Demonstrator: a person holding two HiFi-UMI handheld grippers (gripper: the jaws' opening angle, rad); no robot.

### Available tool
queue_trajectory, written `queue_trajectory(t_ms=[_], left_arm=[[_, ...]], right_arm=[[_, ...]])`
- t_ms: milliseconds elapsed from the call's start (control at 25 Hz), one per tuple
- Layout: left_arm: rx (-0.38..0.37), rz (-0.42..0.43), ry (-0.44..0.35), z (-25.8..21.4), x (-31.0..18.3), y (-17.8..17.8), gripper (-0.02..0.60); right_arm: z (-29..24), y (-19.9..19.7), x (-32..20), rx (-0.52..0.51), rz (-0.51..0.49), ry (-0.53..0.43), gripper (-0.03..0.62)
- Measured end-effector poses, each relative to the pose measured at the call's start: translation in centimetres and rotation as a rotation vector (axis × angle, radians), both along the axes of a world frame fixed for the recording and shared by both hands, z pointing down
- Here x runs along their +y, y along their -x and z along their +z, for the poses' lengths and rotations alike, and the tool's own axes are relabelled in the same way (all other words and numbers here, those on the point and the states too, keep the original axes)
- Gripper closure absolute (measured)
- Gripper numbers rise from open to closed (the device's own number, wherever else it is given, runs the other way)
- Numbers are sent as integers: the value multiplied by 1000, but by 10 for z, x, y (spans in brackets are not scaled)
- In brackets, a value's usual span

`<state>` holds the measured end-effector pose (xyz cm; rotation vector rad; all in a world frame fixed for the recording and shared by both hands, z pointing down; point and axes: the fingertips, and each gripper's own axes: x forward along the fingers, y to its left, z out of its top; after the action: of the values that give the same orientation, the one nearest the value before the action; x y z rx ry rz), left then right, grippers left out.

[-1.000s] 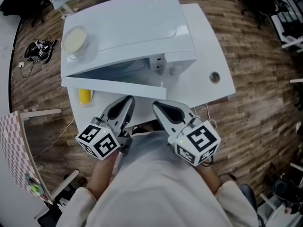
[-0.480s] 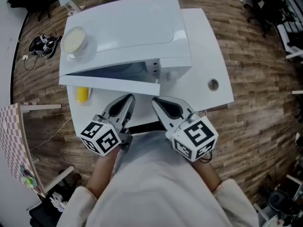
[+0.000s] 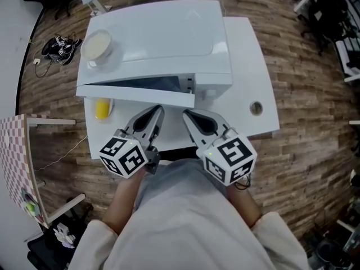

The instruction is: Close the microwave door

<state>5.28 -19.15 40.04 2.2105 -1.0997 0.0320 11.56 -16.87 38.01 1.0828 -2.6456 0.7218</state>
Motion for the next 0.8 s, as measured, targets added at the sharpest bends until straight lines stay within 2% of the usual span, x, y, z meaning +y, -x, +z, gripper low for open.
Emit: queue_trajectory(t_ms=[560, 800], left_arm=[[29, 40, 10, 3, -6, -3, 563], [26, 29, 10, 2, -12, -3, 563]], right_arm=[[12, -2, -19, 34, 28, 12, 571], [10, -3, -27, 50, 36, 7, 571]])
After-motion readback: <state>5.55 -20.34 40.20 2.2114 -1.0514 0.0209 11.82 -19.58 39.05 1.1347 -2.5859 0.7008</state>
